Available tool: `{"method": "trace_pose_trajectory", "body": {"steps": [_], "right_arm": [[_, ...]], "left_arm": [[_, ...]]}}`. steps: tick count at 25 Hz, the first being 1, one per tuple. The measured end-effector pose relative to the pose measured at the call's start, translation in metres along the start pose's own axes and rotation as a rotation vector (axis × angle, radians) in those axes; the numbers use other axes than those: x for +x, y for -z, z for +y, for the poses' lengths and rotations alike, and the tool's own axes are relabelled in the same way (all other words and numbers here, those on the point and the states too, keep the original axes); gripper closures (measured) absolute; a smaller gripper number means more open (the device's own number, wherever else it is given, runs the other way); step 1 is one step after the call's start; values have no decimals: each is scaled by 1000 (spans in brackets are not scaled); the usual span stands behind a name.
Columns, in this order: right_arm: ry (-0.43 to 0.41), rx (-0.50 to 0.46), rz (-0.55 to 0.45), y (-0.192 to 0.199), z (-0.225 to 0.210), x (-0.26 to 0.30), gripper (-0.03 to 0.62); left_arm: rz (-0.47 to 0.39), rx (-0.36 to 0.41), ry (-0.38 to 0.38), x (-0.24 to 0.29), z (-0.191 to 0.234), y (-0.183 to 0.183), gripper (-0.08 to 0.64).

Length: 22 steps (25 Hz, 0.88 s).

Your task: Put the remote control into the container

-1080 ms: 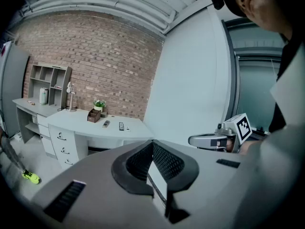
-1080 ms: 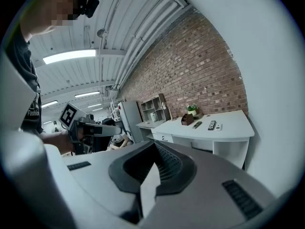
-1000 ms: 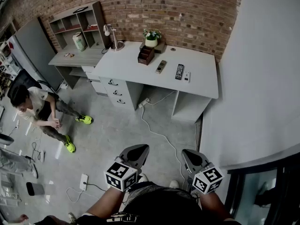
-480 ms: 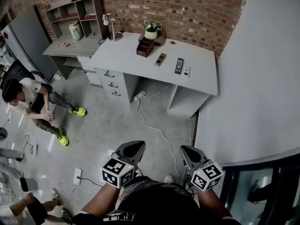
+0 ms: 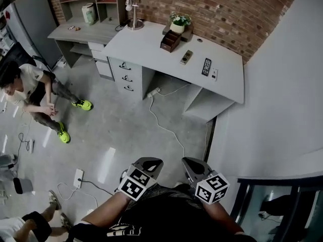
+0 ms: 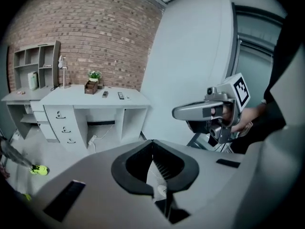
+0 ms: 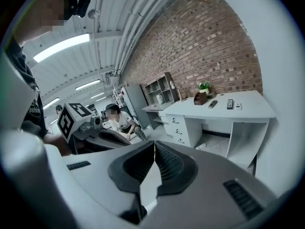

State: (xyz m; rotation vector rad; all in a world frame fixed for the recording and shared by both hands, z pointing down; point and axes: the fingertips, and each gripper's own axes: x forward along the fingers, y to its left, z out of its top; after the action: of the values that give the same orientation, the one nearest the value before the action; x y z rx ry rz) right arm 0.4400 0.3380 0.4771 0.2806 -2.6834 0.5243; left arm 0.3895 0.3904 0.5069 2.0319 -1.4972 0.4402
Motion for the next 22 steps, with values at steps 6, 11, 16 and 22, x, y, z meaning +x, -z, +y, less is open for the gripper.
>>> {"method": "trace_pose_trajectory", "body": {"steps": [6,11,16,22], "right_arm": [[0,-66,-24,-21,16,36,584],[-5,-117,5,-37,20,61,584],[-5,-156,29,-47,5,83,584],[-41,-97,14,-82,-40,126,584]], "left_arm": [[-111,-66,7,-21,31,-11,554],[-147,-142,-87,-33,92,-15,554],[-157,-154,-133,-29,139,-39,554],[-129,-125,-133,-7,161,-73,554]]}}
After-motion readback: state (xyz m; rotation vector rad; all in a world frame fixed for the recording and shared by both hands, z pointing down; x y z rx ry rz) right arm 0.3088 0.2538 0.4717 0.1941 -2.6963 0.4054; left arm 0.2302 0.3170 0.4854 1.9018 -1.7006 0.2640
